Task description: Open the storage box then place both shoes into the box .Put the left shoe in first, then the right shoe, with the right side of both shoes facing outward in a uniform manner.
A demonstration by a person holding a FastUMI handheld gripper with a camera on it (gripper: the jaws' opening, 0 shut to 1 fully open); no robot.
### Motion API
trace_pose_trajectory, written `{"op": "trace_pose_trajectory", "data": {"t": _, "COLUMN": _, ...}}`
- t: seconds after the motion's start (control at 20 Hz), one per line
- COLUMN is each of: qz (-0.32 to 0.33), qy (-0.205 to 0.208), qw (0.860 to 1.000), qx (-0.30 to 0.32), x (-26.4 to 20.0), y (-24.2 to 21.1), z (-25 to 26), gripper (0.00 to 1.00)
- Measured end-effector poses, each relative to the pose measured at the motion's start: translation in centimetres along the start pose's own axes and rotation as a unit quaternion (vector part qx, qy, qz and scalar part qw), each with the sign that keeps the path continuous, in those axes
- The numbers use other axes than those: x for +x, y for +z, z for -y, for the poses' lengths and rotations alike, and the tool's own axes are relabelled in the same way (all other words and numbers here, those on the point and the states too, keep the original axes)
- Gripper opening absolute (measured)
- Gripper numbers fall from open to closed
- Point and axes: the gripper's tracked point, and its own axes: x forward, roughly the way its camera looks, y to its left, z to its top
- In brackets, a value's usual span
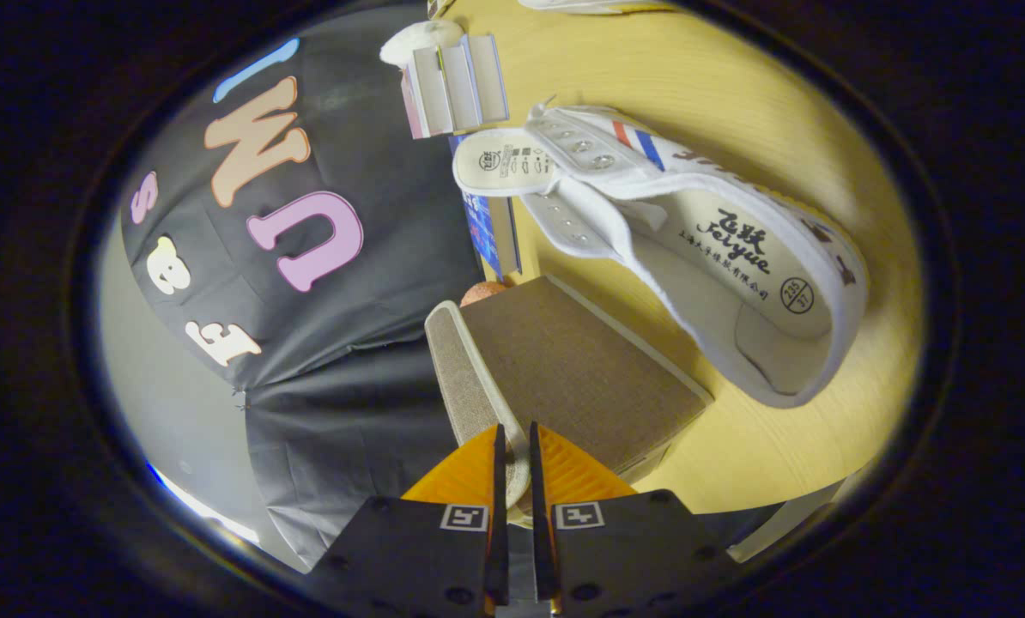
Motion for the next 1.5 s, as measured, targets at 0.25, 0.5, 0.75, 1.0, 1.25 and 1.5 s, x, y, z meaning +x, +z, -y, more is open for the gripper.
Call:
{"op": "trace_pose_trajectory", "data": {"t": 0.25, "qz": -0.001, "qy": 0.002, "qw": 0.999, "qx": -0.042, "x": -0.6, "y": -0.5, "z": -1.0, "gripper": 0.05}}
{"op": "trace_pose_trajectory", "data": {"t": 0.5, "qz": -0.015, "qy": 0.036, "qw": 0.992, "qx": -0.12, "x": -1.6, "y": -3.0, "z": -4.9, "gripper": 0.03}}
{"op": "trace_pose_trajectory", "data": {"t": 0.75, "qz": -0.029, "qy": 0.048, "qw": 0.982, "qx": -0.18, "x": -1.8, "y": -5.9, "z": -8.7, "gripper": 0.02}}
{"op": "trace_pose_trajectory", "data": {"t": 1.0, "qz": -0.055, "qy": 0.061, "qw": 0.971, "qx": -0.224, "x": -1.1, "y": -9.7, "z": -12.6, "gripper": 0.02}}
{"op": "trace_pose_trajectory", "data": {"t": 1.25, "qz": -0.106, "qy": 0.068, "qw": 0.949, "qx": -0.287, "x": 1.1, "y": -14.5, "z": -15.3, "gripper": 0.02}}
{"op": "trace_pose_trajectory", "data": {"t": 1.5, "qz": -0.166, "qy": 0.061, "qw": 0.933, "qx": -0.314, "x": 4.4, "y": -19.0, "z": -15.7, "gripper": 0.02}}
